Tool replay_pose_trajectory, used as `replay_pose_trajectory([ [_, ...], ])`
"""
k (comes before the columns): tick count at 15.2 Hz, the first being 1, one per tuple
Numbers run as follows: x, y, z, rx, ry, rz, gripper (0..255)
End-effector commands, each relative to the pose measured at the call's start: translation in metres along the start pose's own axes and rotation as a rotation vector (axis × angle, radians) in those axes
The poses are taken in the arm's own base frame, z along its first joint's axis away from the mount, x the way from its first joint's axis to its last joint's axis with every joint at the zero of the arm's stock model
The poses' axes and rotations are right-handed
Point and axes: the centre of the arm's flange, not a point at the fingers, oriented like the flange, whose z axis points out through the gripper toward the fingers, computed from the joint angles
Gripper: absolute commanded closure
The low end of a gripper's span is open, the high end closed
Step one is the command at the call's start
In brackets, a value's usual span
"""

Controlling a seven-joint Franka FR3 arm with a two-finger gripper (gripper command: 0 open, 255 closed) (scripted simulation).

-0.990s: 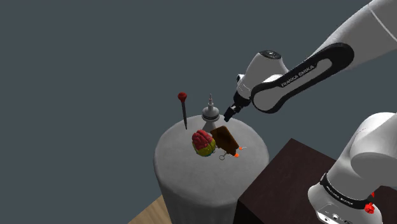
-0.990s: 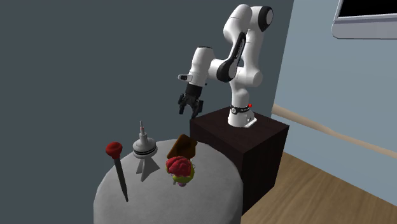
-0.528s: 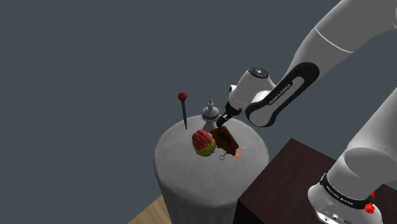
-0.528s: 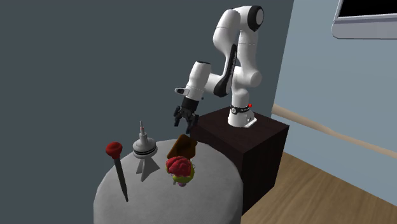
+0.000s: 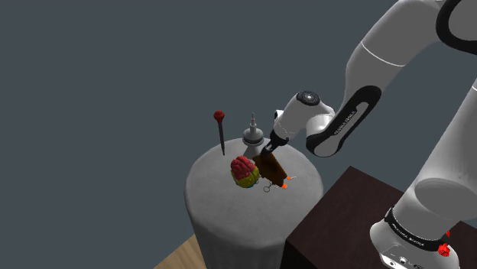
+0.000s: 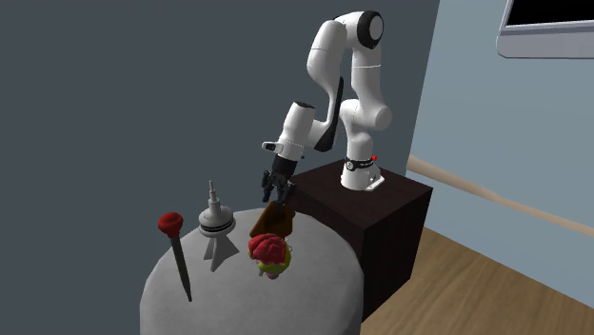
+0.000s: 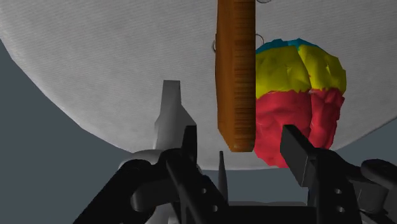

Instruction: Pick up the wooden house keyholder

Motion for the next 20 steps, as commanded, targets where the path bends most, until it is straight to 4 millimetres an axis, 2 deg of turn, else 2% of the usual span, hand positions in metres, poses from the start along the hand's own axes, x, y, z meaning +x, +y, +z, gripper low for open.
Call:
replay_pose_trajectory([
  [1, 0.0, 0.0, 0.001, 0.0, 0.0, -0.001, 255],
  [9, -0.001, 0.0, 0.001, 0.0, 0.0, -0.001, 255],
  [20, 0.024, 0.001, -0.052, 0.0, 0.0, -0.001, 255],
])
